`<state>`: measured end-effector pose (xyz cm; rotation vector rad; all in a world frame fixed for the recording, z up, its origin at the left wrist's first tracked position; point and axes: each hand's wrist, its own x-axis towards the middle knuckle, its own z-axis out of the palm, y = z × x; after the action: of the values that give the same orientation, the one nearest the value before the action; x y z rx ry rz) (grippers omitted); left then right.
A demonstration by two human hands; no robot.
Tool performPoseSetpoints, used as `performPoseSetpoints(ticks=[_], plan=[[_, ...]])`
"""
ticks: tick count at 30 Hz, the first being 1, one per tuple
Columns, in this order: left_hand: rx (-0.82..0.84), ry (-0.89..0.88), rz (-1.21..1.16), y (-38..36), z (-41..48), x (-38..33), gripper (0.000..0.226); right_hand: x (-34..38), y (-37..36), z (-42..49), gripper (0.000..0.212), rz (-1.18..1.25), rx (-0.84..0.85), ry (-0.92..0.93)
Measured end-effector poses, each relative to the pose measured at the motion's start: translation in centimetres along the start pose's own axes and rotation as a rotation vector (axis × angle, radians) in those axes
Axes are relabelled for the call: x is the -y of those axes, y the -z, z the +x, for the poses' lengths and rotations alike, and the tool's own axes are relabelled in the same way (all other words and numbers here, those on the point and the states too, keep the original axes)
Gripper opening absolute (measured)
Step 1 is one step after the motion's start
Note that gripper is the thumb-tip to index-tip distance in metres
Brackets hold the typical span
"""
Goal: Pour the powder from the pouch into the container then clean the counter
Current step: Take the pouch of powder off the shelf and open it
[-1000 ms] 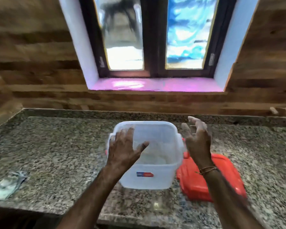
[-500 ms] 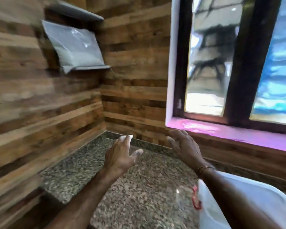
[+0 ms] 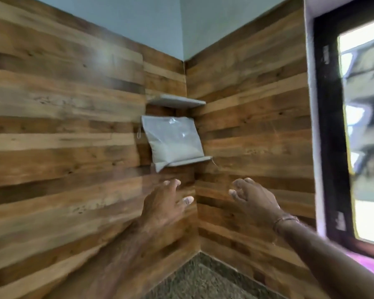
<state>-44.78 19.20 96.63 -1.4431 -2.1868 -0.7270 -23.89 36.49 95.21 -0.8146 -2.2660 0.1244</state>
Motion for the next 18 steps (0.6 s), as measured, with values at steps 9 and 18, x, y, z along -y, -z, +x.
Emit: performPoseSetpoints(ticks=[9, 18], plan=[[-0.266, 0.019, -0.022, 5.6, 20.9, 8.8, 0.063, 6.2, -2.0, 22.1, 0.027, 0.006, -0.088, 0.03], [-0.281, 0.093, -0.024, 6.5, 37.1, 17.4, 0.067, 10.6, -5.9, 40.9, 0.04, -0.076, -0.137, 0.166]])
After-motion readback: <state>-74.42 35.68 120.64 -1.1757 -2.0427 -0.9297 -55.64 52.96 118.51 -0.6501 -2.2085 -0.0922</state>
